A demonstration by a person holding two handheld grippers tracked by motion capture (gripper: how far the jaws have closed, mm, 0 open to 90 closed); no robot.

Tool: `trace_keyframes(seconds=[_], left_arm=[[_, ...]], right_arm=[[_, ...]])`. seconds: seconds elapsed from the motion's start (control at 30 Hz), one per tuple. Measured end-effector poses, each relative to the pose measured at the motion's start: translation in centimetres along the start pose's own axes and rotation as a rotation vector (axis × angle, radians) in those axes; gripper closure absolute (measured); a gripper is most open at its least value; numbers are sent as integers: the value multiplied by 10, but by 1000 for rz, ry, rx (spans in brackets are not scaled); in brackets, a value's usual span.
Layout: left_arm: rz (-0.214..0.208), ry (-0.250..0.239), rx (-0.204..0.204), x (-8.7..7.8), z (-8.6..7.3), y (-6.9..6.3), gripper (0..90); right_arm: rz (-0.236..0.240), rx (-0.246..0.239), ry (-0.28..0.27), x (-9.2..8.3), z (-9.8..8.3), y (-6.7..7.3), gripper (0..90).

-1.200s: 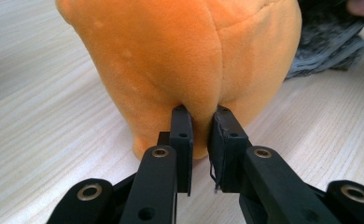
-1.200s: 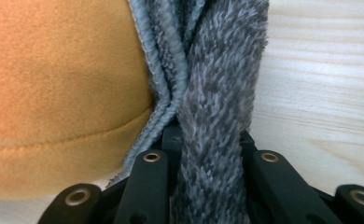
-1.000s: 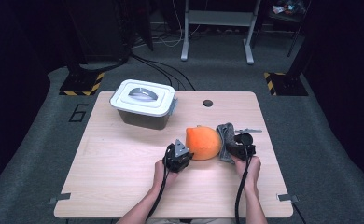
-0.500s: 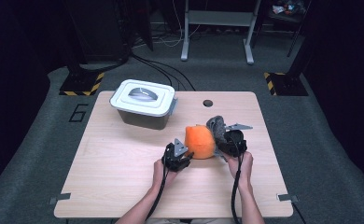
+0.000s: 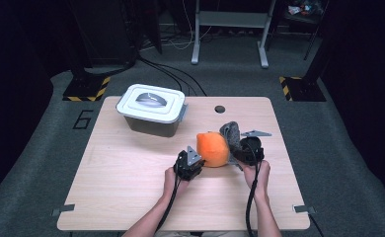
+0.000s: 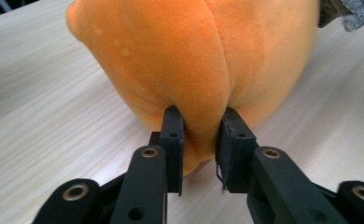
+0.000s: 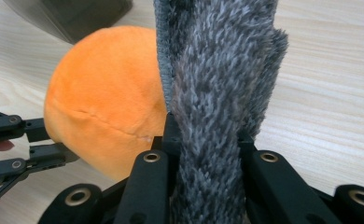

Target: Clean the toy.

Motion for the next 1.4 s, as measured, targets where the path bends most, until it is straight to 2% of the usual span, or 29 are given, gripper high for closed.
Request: trace_keyframes(seconds=[0.13,0.17,0.2,0.33,0.37,0.4,0.43,0.5,0.53,0.57,0.6,0.77,0.83,0.87,0.93,0.97,1.0,1.03,1.1,1.13,1.17,1.23,1.4], left_arm=[[-45,-2,-21,-5,4,-3,755],[-54,-5,-32,-7,5,-5,754],[-62,-4,-25,-9,7,-8,754],[-89,5,-41,-11,6,-10,751],[-92,1,-50,-12,5,-10,751],[-92,1,-50,-12,5,-10,749],[-97,2,-54,-12,5,-11,748],[-98,3,-51,-12,5,-12,747],[-105,2,-64,-12,4,-12,746],[-96,5,-49,-12,5,-11,745],[-98,5,-57,-11,4,-10,744],[-76,10,-28,-10,5,-11,722],[-48,22,-3,-8,6,-12,661],[-32,26,1,-7,5,-11,602],[-31,27,-10,-6,5,-11,502],[-14,23,-19,-6,5,-10,502],[-11,22,-23,-5,5,-9,466],[-11,22,-23,-5,5,-9,470],[-5,21,-12,-3,5,-10,544],[-3,11,-12,-2,5,-10,587],[-5,11,-6,-2,5,-10,622],[-10,10,-6,-2,5,-10,676],[-19,14,-9,-3,4,-10,716]], right_arm=[[31,8,-9,-11,2,4,750],[57,-6,-14,-16,4,10,750],[68,-9,-16,-19,6,14,749],[123,-23,-19,-26,12,30,749],[146,-22,-16,-27,13,34,749],[146,-22,-16,-27,13,34,749],[167,-34,9,-24,14,44,748],[173,-38,20,-20,14,49,748],[184,-34,25,-18,14,51,747],[197,-30,30,-16,14,52,747],[196,-28,32,-13,13,53,747],[193,-20,50,1,12,54,751],[172,-37,50,4,11,55,752],[162,-42,51,5,10,56,753],[149,-56,52,6,10,57,753],[141,-75,51,7,9,58,753],[132,-78,49,8,8,59,755],[124,-82,53,8,8,60,755],[113,-92,49,9,8,60,756],[88,-116,47,10,8,61,757],[75,-105,45,10,8,64,758],[51,-118,47,9,7,64,760],[22,-122,35,9,7,60,764]])
Point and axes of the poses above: each handheld gripper's, and its own axes: x roughly forward along the jaws, z roughly out of its top, y roughly to its left, the point moved 5 cm from there along x, roughly forward along the jaws, and after that the axes turned 8 degrees about -z, right-handed, at the moved point
